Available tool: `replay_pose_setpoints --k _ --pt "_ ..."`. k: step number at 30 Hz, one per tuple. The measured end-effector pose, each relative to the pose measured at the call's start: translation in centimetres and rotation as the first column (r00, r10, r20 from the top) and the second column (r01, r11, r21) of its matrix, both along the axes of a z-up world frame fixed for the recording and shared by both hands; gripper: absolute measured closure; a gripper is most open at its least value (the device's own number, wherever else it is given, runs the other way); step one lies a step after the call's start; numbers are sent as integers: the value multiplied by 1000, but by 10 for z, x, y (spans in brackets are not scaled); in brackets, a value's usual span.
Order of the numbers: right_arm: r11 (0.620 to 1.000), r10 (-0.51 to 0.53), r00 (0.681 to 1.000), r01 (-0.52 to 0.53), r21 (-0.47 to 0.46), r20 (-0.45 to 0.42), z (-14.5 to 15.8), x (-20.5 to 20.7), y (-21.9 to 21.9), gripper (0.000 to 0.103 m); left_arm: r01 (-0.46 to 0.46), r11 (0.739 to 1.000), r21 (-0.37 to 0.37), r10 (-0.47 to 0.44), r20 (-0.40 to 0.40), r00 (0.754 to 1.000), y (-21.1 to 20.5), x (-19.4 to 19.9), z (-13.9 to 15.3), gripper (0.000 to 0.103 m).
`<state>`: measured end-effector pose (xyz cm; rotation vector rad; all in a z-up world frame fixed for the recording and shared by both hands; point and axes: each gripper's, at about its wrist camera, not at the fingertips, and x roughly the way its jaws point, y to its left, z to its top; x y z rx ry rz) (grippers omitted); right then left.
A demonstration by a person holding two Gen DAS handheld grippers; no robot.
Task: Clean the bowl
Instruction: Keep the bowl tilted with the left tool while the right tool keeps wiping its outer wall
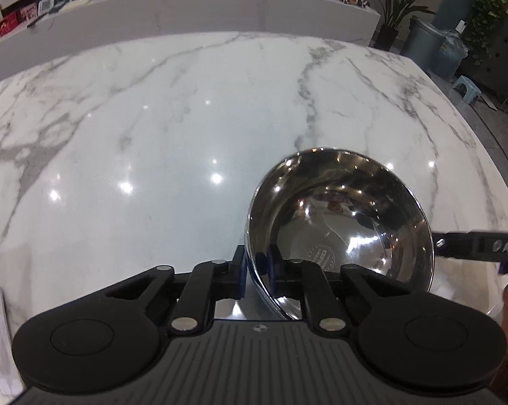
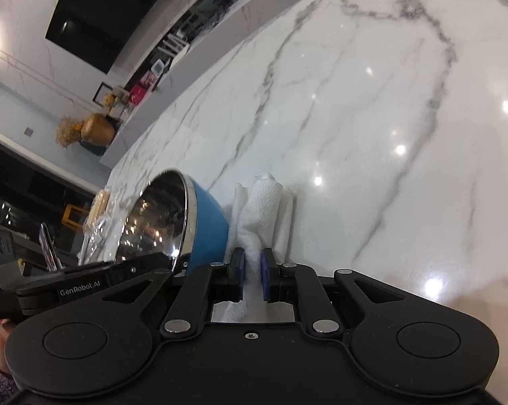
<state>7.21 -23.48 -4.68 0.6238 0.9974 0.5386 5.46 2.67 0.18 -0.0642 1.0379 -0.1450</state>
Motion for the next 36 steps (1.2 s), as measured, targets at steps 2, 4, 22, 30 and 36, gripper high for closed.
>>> replay_pose_setpoints --k 2,4,22,30,36 --pt "999 -23 1000 22 35 13 2 0 -6 93 -3 1000 5 3 20 1000 2 1 2 95" --pt "993 -54 998 51 104 32 6 0 -16 93 -6 1000 17 6 45 999 3 3 4 96" --pt "984 -42 999 41 171 3 3 0 -22 93 56 998 29 -58 88 994 -7 6 2 95" --pt "993 -24 999 27 114 -23 -2 -1 -15 93 50 998 37 -53 100 994 -9 7 1 94" --pt "999 9 998 -7 35 -56 -11 -2 -1 93 47 998 38 -51 102 993 -11 7 0 94"
